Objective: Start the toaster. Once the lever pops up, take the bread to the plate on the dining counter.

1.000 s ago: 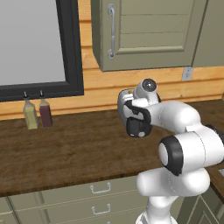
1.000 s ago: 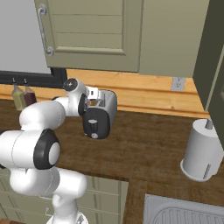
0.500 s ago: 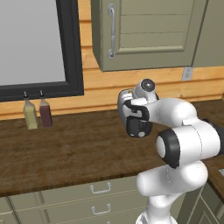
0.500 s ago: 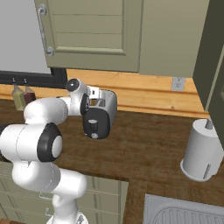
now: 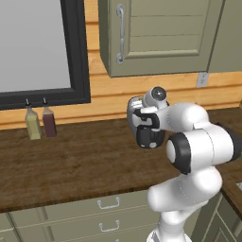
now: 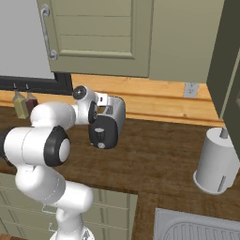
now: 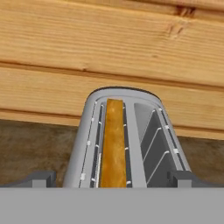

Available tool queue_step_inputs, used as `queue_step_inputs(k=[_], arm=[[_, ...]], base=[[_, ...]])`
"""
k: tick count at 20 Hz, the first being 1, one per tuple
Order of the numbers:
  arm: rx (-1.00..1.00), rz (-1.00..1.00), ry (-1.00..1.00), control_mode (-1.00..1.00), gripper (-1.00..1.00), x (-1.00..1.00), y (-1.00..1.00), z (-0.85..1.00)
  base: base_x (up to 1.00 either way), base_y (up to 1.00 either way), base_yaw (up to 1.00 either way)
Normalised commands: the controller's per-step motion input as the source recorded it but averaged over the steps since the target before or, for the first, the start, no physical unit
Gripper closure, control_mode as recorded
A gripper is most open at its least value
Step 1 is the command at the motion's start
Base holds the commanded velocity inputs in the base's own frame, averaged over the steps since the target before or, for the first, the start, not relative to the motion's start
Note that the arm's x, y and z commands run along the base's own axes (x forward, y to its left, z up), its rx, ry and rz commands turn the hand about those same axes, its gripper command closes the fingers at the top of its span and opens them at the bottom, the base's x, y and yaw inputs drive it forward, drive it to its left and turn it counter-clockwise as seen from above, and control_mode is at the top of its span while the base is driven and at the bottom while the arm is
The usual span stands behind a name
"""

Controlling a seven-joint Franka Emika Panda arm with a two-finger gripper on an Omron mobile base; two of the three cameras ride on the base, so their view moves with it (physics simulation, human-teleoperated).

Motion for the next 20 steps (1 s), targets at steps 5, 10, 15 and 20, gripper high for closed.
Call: queue_step_inputs(k=[5, 10, 15, 20], arm=[[0.00, 0.00, -0.02, -1.00, 1.00, 0.10, 0.00, 0.00], [0.00, 0.00, -0.02, -1.00, 1.00, 0.08, 0.00, 0.00], [0.00, 0.00, -0.02, -1.00, 1.00, 0.05, -0.01, 0.00], [0.00, 0.00, -0.01, -1.00, 1.00, 0.03, -0.08, 0.00]], base=[[0.00, 0.00, 0.00], [0.00, 0.00, 0.00], [0.00, 0.00, 0.00], [0.00, 0.00, 0.00]])
